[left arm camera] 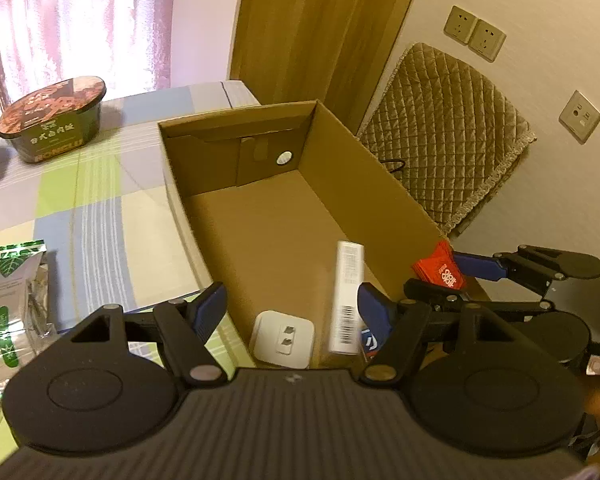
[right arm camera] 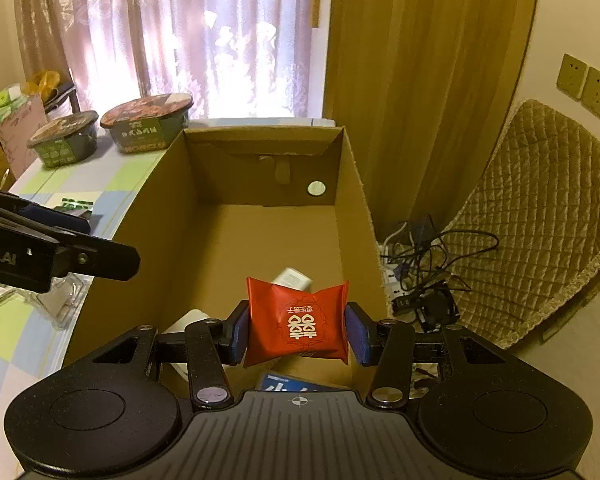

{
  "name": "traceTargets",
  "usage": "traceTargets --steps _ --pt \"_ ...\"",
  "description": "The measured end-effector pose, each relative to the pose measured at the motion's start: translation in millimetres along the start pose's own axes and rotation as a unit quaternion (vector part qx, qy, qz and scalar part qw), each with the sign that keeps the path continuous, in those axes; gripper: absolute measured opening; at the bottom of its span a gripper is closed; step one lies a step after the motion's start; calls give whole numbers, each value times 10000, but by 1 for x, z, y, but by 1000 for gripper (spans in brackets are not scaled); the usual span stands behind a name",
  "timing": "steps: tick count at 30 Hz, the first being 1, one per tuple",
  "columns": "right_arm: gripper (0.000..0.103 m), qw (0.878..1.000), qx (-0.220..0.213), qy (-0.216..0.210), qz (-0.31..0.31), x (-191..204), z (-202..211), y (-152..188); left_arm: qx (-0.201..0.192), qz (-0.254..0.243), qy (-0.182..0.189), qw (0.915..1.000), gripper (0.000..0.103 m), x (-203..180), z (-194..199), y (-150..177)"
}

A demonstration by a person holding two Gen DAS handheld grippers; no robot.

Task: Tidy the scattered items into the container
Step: 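Open the left tool to drop the medicine box while the right tool drops the candy packet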

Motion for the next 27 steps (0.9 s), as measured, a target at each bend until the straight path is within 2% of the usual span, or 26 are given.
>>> traceTargets --steps 12,13,14,15,27 --pt "52 9999 94 -127 41 9 -10 -2 32 68 8 10000 67 9 3 9" --pt "68 9999 79 -117 72 10 -11 -2 54 67 18 10000 67 10 2 10" --pt "92 9999 19 -79 93 10 -10 -2 71 64 23 10000 67 10 2 11" --pt "97 9999 -73 -36 114 11 -8 -3 82 62 23 9999 67 11 2 11" --pt "98 9998 -70 -43 191 19 -5 -2 93 112 16 9999 67 15 7 14"
Point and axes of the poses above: each gripper's, at about its wrist camera, not at the fingertips, and z roughly against the way its jaws point, x to its left, y to its underside, the point moved 5 cm from there along -z, roughly the way its jaws point, and after that the axes turned 4 degrees about -z, right-handed, at the moved point
